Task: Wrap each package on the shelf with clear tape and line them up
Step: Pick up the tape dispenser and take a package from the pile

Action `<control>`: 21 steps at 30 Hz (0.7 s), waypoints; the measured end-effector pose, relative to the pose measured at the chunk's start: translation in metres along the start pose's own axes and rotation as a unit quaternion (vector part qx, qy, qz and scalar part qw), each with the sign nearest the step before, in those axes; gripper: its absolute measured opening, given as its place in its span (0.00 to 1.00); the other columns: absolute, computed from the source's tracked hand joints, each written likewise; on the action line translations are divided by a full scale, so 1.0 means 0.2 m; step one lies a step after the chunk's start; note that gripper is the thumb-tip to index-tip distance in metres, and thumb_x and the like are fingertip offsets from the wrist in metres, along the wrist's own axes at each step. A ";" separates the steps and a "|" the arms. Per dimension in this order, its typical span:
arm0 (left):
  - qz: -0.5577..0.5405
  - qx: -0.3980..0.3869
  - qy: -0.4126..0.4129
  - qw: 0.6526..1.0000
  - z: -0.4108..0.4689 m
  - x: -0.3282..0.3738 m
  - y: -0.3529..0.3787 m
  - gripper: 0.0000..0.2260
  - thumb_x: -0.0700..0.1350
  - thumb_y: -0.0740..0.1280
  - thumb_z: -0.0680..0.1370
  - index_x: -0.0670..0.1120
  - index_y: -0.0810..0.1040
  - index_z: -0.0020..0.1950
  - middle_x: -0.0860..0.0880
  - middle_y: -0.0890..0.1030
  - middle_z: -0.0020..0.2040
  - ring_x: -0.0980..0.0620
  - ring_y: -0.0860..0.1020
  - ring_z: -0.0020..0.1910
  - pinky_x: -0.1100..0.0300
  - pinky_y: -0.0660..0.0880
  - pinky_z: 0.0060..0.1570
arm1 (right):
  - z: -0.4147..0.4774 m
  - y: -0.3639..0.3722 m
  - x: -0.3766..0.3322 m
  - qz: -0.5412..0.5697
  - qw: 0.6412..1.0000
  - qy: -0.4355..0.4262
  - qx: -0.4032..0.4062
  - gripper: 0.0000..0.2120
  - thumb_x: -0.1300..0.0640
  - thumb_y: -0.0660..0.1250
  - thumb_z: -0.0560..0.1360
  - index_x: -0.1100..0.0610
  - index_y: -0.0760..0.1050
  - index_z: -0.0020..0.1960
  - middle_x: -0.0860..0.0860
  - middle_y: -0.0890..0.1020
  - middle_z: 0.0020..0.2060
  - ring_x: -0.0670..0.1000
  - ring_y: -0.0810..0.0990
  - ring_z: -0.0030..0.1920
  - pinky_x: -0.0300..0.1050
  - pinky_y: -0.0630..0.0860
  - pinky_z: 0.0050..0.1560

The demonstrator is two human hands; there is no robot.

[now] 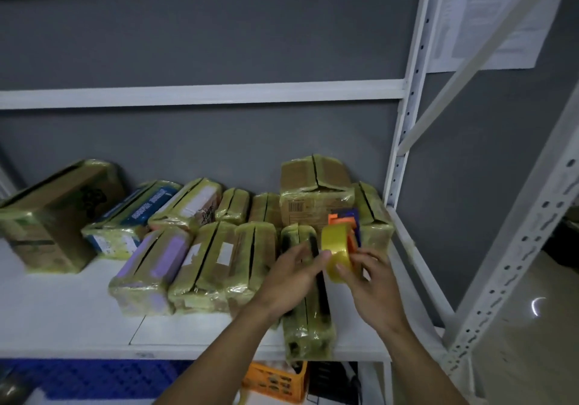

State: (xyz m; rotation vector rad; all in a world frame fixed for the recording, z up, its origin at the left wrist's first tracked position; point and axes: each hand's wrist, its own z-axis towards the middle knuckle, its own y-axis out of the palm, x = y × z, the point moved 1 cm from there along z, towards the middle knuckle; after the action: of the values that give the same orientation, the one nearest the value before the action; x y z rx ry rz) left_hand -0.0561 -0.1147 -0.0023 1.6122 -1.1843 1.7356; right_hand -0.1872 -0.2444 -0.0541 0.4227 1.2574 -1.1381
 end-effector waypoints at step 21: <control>-0.242 0.268 0.076 0.929 -0.47 -0.26 -0.96 0.10 0.43 0.76 0.76 0.52 0.85 0.56 0.48 0.87 0.51 0.49 0.86 0.50 0.54 0.83 0.41 | -0.12 0.93 -0.68 -0.011 0.978 -0.187 -0.092 0.24 0.32 0.72 0.72 0.40 0.76 0.64 0.36 0.68 0.69 0.36 0.69 0.70 0.31 0.68 0.62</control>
State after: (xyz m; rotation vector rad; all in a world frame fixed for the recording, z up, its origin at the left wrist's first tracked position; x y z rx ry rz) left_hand 0.0600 0.0713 0.0041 1.8205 -0.1938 1.8799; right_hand -0.0284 -0.0851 0.0012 0.0514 1.0249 -1.0501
